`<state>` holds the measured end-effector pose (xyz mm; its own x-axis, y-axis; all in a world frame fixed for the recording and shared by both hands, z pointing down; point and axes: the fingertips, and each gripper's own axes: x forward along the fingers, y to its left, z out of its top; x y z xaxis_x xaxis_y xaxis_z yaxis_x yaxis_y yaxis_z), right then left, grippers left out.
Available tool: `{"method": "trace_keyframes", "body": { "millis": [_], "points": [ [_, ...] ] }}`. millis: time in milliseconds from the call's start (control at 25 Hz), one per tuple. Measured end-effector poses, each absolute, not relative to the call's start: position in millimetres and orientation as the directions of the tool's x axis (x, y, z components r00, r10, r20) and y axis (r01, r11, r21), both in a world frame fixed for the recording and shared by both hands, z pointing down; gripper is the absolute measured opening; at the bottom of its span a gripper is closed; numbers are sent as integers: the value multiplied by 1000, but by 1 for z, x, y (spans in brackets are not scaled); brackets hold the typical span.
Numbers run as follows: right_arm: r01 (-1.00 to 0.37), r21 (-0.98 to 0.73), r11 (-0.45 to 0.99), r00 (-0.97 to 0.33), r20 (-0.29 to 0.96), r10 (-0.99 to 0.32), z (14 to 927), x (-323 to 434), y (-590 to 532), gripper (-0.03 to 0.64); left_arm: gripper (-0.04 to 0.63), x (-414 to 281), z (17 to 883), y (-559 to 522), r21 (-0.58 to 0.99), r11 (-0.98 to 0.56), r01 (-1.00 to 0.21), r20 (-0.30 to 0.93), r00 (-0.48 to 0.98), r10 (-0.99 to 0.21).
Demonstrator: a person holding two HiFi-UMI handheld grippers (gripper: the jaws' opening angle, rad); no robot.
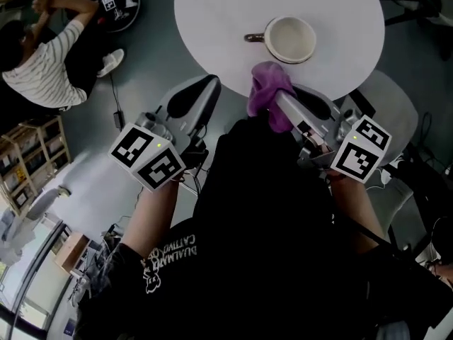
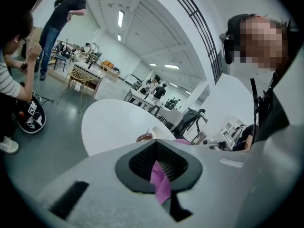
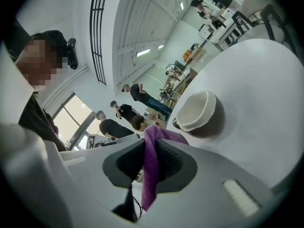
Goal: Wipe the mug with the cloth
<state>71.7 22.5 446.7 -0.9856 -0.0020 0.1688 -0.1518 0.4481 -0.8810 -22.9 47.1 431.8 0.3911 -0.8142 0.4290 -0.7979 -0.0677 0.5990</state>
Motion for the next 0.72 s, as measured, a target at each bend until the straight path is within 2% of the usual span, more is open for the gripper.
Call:
{"method": "trace_keyframes", "body": {
  "millis": [120,240,520,640,720],
  "points": [
    [-121,-889,442,-990,143,16,435,71,31,58,1,-14,428,44,584,-89,-807,439,406,-801],
    [-99,-904,415,-992,121,26,423,66,31,58,62,-11,421,34,566,-122,-815,457,434,-776],
    [-40,-930,364,-998,58,37,422,63,37,58,128,6,441,18,357,-268,-895,586,438,-682],
    [-30,-940,340,-998,48,44,420,61,36,58,130,12,448,13,334,-300,-894,596,446,-667],
    [-26,-949,314,-998,44,50,419,61,36,58,109,13,449,6,320,-322,-891,588,453,-670]
  ]
}}
